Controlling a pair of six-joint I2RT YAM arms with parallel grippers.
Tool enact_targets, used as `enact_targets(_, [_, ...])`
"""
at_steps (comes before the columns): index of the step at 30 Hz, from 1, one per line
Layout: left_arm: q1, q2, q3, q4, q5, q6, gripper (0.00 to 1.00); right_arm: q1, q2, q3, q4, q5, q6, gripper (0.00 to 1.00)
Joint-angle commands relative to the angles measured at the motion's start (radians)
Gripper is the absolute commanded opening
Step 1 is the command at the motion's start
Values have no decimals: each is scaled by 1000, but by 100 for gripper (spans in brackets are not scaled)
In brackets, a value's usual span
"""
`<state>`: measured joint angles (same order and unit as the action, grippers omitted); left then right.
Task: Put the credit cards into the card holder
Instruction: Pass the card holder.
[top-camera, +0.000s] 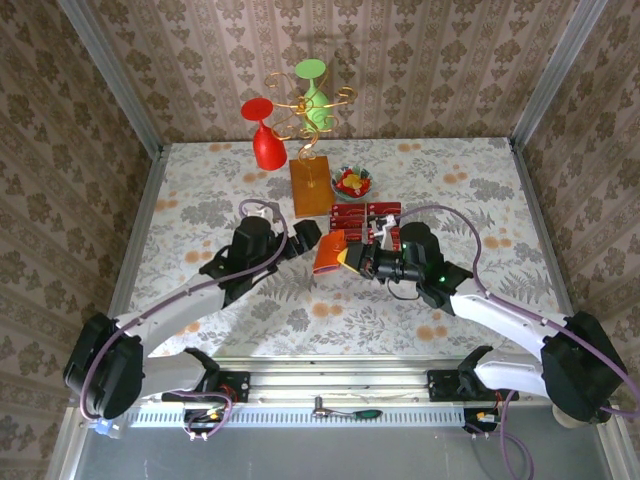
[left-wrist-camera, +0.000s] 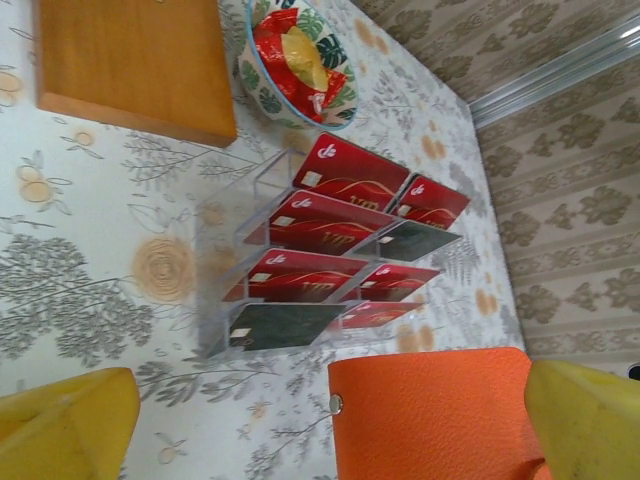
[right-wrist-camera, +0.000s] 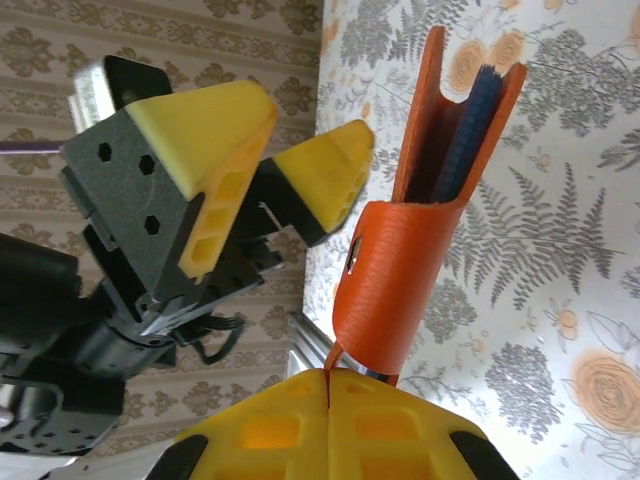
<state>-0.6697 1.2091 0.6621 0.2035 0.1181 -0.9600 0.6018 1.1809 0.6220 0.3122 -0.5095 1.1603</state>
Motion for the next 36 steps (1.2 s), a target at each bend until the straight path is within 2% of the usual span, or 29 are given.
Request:
enact_targets(1, [-18, 25, 27, 98, 42, -72, 100, -3, 4, 50, 54, -28, 26, 0])
enact_targets(7, [-46, 79, 7, 203, 53, -134, 100, -2, 21, 64, 85, -31, 39, 0])
enact_targets(16, [-62, 149, -60, 498, 68, -263, 100, -3, 41, 33, 113, -28, 44, 0])
enact_targets(20, [-63, 145, -74, 546, 68, -267, 88, -7, 41, 6, 123, -16, 42, 0])
enact_targets(24, [-63, 132, -82, 557, 64, -260, 71, -16, 37, -18, 123, -12, 44, 0])
enact_targets(36, [-62, 141, -97, 581, 58, -260, 58, -33, 25, -45, 121, -7, 46, 0])
